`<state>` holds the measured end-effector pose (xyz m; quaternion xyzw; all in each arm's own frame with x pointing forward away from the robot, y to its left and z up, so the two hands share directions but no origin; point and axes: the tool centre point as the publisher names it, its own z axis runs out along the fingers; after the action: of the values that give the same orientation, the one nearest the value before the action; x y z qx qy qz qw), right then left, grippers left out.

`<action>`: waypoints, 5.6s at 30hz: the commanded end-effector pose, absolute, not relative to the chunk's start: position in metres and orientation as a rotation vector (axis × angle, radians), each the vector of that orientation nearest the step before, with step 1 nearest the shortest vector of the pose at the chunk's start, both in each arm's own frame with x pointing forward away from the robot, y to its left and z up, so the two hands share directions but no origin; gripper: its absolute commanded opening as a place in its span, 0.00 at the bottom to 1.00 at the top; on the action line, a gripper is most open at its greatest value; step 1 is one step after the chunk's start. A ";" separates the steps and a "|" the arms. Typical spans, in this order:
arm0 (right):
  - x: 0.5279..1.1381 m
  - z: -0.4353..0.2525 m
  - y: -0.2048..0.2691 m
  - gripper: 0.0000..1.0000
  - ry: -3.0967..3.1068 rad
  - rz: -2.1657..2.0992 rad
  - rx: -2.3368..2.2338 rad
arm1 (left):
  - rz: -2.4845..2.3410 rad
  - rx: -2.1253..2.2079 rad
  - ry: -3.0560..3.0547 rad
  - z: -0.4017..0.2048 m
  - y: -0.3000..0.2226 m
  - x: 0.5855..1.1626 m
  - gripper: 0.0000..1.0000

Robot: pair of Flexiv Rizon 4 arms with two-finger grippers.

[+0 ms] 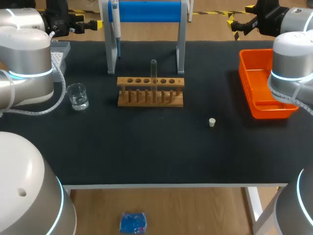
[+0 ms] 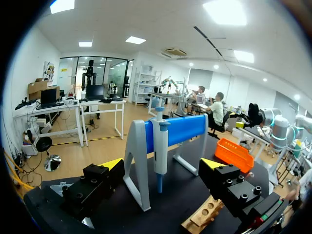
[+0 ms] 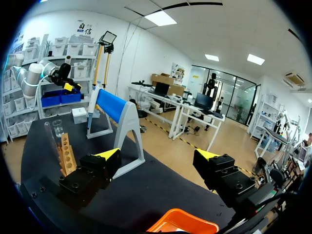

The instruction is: Invert the test tube, pick up the pipette, mount the tip to pipette, aspirate from beaker and dispense into the tube, eject the tip, return the pipette, and cap with the stopper.

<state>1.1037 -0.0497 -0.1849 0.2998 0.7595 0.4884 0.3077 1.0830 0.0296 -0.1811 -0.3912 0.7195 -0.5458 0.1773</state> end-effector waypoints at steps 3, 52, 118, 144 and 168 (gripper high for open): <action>1.104 -0.184 -0.050 1.00 2.012 1.290 0.793 | -1.546 -1.107 2.035 -0.181 0.030 1.083 1.00; 0.895 -0.209 0.047 1.00 2.299 1.916 0.026 | -1.546 -1.107 2.035 -0.181 0.030 1.083 1.00; 0.883 -0.235 0.091 1.00 2.357 1.921 0.038 | -1.584 -0.581 2.231 -0.226 -0.066 0.915 1.00; 0.883 -0.235 0.091 1.00 2.357 1.921 0.038 | -1.599 -0.659 2.221 -0.241 -0.071 0.903 1.00; 0.910 -0.230 0.138 1.00 2.358 1.967 -0.074 | -1.599 -0.659 2.221 -0.241 -0.071 0.903 1.00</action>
<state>0.8935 0.1271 -0.2236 -0.0125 0.7696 0.6368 0.0444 0.9036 -0.0708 -0.2398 -0.2307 0.7804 -0.5587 0.1602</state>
